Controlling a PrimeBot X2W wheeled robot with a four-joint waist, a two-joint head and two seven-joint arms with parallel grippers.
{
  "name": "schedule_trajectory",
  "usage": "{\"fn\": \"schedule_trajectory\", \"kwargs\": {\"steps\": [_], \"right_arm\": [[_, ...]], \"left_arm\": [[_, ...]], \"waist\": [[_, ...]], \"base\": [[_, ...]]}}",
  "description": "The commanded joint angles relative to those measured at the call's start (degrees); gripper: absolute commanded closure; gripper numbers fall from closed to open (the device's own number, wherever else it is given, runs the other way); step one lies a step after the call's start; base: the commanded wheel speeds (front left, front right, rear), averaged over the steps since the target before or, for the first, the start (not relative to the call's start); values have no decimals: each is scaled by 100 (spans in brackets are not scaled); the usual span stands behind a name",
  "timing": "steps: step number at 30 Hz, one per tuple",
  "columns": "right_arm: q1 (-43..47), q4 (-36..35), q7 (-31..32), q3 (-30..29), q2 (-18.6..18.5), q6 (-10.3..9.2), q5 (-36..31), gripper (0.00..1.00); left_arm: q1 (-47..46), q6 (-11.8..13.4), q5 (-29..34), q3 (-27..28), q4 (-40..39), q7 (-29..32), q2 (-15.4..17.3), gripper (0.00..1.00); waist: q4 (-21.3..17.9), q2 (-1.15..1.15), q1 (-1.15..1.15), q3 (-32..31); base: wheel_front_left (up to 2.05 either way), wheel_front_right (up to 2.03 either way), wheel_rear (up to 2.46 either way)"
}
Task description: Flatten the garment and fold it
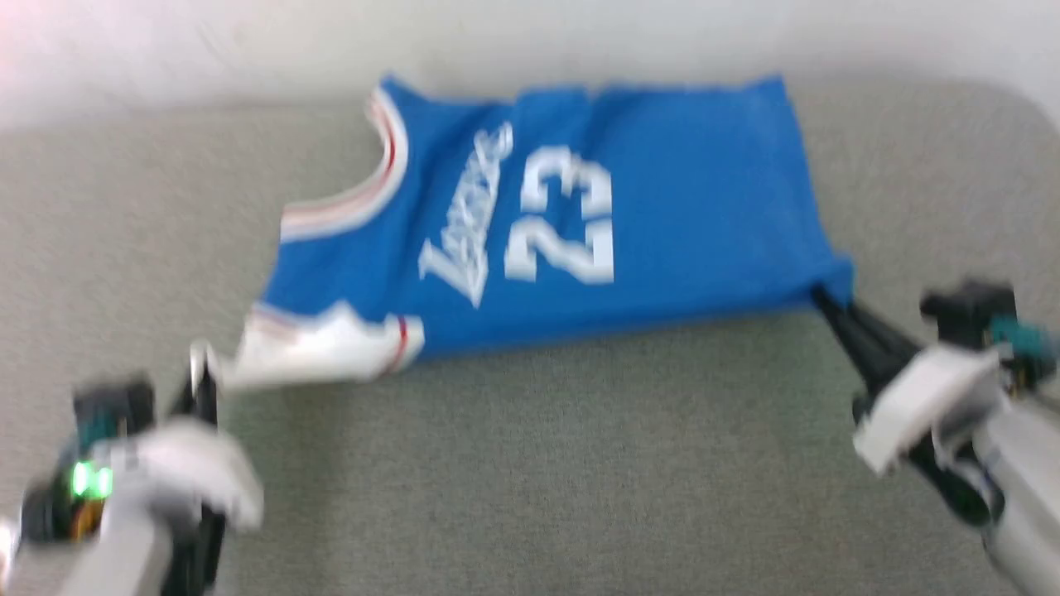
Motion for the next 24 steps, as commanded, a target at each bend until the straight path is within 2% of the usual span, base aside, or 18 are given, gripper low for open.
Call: {"fn": "schedule_trajectory", "kwargs": {"steps": [1, 5, 9, 13, 16, 20, 24], "right_arm": [[249, -68, 23, -193, -101, -17, -53, 100], [1180, -583, 296, -722, -113, -17, -384, 100], [2192, -1167, 653, -1434, 57, -17, -709, 100], [3208, -1835, 1065, -2254, 404, -17, -1064, 100], [3890, -2364, 1417, -2847, 747, -17, -1324, 100], [4470, -3009, 1831, -3459, 1193, -17, -1626, 100], [4402, -3293, 2109, -3666, 1463, -17, -1834, 100]], "left_arm": [[414, 228, -36, 88, -294, 136, 172, 100], [1813, 798, -129, 107, -1724, 839, 456, 100], [2797, 1310, -203, 179, -2818, 1372, 671, 100], [3455, 1641, -294, 228, -3546, 1778, 825, 100], [3781, 1796, -375, 253, -3922, 2046, 930, 100], [3833, 1945, -340, 405, -4260, 2048, 1008, 100], [3290, 1748, -290, 399, -4239, 1909, 1003, 100]], "waist": [[50, 0, 3, -742], [50, 0, 3, -952], [145, 0, 3, -1132], [245, 0, 3, -1247], [284, 0, 3, -1266], [294, 0, 3, -1182], [249, 0, 3, -960]], "base": [[0, 0, 0], [0, 0, 0], [0, 0, 0], [0, 0, 0], [0, 0, 0], [0, 0, 0], [0, 0, 0]]}}
